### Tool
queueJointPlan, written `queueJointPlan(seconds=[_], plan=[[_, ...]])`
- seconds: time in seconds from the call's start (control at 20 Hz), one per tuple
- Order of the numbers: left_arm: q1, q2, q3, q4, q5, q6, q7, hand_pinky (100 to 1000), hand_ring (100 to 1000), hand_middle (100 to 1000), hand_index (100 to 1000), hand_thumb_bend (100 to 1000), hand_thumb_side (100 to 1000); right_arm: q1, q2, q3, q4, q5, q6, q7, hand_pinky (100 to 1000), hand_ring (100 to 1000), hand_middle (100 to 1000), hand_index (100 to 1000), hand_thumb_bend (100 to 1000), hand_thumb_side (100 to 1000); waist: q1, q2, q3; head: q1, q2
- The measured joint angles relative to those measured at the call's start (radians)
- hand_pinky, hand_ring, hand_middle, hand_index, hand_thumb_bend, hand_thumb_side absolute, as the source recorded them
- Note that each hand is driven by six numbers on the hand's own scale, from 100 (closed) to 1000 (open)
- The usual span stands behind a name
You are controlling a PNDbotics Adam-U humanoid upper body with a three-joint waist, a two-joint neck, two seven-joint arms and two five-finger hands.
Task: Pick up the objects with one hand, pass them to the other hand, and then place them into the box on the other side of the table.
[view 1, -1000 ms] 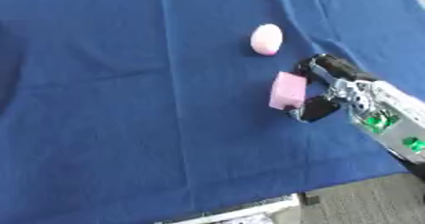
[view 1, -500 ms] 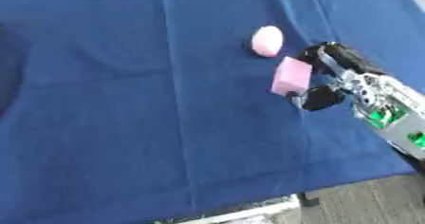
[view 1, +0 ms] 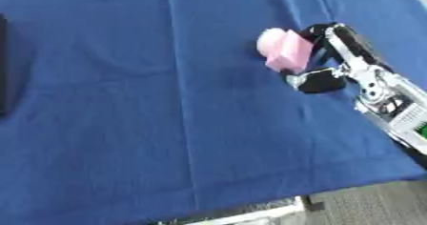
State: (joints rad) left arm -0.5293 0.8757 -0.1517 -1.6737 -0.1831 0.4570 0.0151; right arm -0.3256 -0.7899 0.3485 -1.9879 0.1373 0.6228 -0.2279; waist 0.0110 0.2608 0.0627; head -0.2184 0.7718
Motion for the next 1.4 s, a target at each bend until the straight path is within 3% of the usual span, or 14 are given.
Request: queueJointPlan(seconds=[0.2, 0.55, 0.95, 1.4], plan=[[-0.016, 0.018, -0.009, -0.111, 0.023, -0.023, -0.010, 957, 789, 780, 799, 100, 571, -0.004, 0.000, 0.010, 0.000, -0.099, -0.037, -0.106, 514, 628, 502, 545, 100, 100, 0.001, -0.002, 0.011, -0.004, 0.000], [-0.054, 0.044, -0.033, -0.288, 0.055, -0.034, -0.053, 945, 787, 778, 798, 100, 547, -0.026, 0.000, 0.042, 0.000, -0.203, -0.162, -0.248, 495, 632, 504, 544, 100, 100, 0.008, -0.009, 0.021, -0.007, 0.000], [-0.146, 0.047, -0.086, -0.313, 0.069, -0.088, -0.139, 928, 785, 775, 799, 100, 536, -0.052, 0.005, 0.080, 0.000, -0.224, -0.292, -0.313, 450, 633, 507, 543, 100, 100, 0.013, -0.013, 0.042, -0.007, 0.000], [-0.268, 0.038, -0.163, -0.316, 0.068, -0.132, -0.255, 913, 782, 774, 799, 100, 532, -0.081, 0.013, 0.118, 0.000, -0.249, -0.367, -0.325, 434, 625, 519, 554, 100, 100, 0.019, -0.018, 0.075, -0.011, 0.000]])
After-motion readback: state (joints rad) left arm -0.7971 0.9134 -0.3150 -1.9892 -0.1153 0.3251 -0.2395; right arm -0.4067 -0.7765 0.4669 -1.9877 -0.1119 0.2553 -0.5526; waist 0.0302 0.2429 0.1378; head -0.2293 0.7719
